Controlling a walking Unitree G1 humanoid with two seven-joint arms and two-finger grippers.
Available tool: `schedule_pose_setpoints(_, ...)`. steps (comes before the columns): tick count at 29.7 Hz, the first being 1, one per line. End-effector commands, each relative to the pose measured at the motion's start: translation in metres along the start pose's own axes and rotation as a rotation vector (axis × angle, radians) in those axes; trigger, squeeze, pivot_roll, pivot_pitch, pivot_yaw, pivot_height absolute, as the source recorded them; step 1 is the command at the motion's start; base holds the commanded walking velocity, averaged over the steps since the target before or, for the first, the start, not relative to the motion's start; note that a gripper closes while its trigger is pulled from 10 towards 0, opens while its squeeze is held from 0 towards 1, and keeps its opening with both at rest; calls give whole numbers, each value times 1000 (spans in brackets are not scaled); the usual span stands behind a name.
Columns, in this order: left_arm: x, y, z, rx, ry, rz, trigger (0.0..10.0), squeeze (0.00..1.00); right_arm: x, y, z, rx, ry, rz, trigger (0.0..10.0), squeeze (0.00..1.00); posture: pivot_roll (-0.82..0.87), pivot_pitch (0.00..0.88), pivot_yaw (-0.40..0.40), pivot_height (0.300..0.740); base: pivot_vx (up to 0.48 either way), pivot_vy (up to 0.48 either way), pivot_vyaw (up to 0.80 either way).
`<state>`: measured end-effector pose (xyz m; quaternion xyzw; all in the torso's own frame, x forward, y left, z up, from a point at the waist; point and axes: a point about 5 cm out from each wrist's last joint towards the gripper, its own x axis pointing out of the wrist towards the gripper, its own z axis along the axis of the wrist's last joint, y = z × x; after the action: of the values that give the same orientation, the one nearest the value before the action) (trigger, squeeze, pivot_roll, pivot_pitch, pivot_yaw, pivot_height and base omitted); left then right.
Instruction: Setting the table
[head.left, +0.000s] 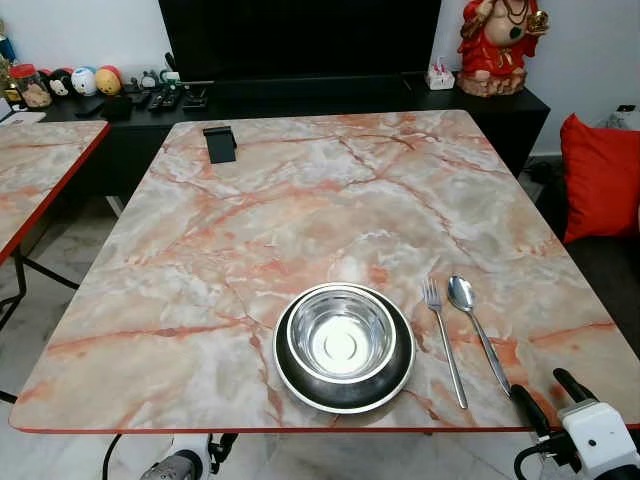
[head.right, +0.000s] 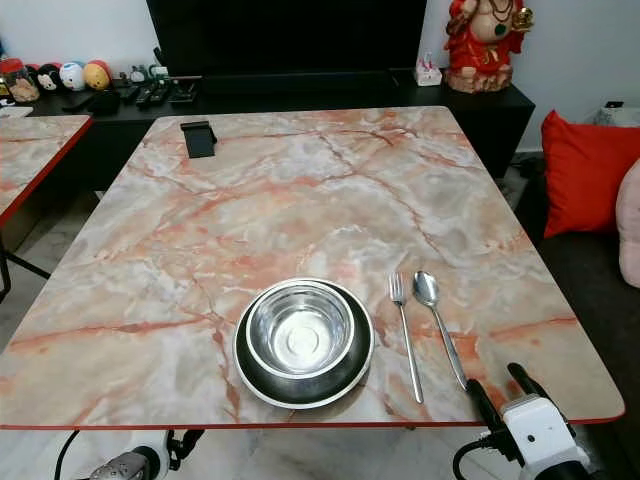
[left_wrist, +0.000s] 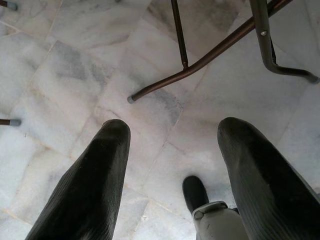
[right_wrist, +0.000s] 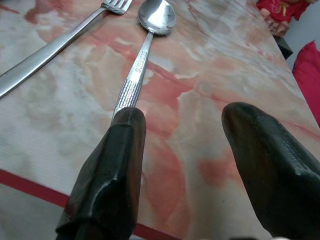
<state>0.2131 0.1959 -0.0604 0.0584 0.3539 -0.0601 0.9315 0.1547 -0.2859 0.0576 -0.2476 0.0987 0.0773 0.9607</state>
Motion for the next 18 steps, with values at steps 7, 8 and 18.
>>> schedule_pose_setpoints(7, -1, 1, -4, 7, 17, -3, 10000, 0, 1, 3, 0, -1, 5, 37, 10000, 0, -89, 0, 26, 740, 0, 0, 0)
schedule_pose_setpoints(8, -1, 1, -4, 8, 17, -3, 10000, 0, 1, 3, 0, -1, 4, 37, 10000, 0, -89, 0, 27, 740, 0, 0, 0)
schedule_pose_setpoints(18, -1, 1, -4, 8, 16, -2, 10000, 0, 2, 0, 3, -10, -9, 17, 10000, 0, -89, 0, 27, 740, 0, 0, 0)
